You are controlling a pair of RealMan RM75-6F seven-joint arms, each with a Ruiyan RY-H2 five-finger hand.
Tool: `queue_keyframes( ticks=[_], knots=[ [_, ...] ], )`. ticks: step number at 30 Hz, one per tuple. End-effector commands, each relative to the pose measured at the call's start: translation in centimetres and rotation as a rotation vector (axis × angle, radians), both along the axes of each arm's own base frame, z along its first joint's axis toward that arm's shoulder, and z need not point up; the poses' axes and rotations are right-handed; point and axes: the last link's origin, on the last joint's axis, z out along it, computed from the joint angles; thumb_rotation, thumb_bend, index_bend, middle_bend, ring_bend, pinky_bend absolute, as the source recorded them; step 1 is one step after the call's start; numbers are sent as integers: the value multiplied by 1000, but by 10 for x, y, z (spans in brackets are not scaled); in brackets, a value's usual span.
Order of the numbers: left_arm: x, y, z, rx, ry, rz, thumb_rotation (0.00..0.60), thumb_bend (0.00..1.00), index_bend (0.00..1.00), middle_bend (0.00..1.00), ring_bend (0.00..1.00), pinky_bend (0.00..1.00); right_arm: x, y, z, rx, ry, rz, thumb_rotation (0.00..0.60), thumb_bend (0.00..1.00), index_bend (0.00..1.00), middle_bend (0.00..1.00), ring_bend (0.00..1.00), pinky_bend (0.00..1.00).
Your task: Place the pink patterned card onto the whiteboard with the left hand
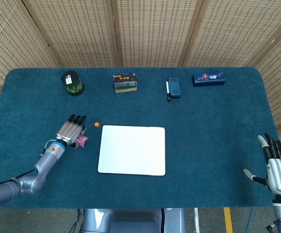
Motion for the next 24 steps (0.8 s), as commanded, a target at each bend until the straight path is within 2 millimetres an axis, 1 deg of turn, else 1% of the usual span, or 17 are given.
queue_keyframes(
  ticks=[1, 7, 11, 13, 19, 21, 24],
  knots=[
    [-1, 0, 0, 1, 2, -1, 600, 229, 477, 0, 0, 0, 0, 0, 0, 0, -1, 0, 600, 0, 0, 0, 0, 0],
    [2, 1, 2, 9, -12, -2, 600, 231, 481, 0, 0, 0, 0, 0, 0, 2, -1, -1, 600, 0, 0, 0, 0, 0],
    [9, 1, 8, 24, -33, -28, 600, 228, 481, 0, 0, 0, 0, 0, 0, 2, -1, -1, 600, 0, 0, 0, 0, 0],
    [16, 0, 12, 29, -51, -51, 600, 225, 481, 0, 0, 0, 0, 0, 0, 3, -1, -2, 600, 0, 0, 0, 0, 0],
    [49, -5, 20, 34, -106, -126, 600, 220, 481, 0, 0, 0, 0, 0, 0, 4, 0, -3, 600, 0, 0, 0, 0, 0],
    [62, -9, 18, 25, -116, -157, 600, 217, 481, 0, 0, 0, 0, 0, 0, 6, 0, -3, 600, 0, 0, 0, 0, 0],
    [88, -16, 10, -1, -131, -212, 600, 215, 481, 0, 0, 0, 0, -1, 0, 8, 4, -6, 600, 0, 0, 0, 0, 0]
  ],
)
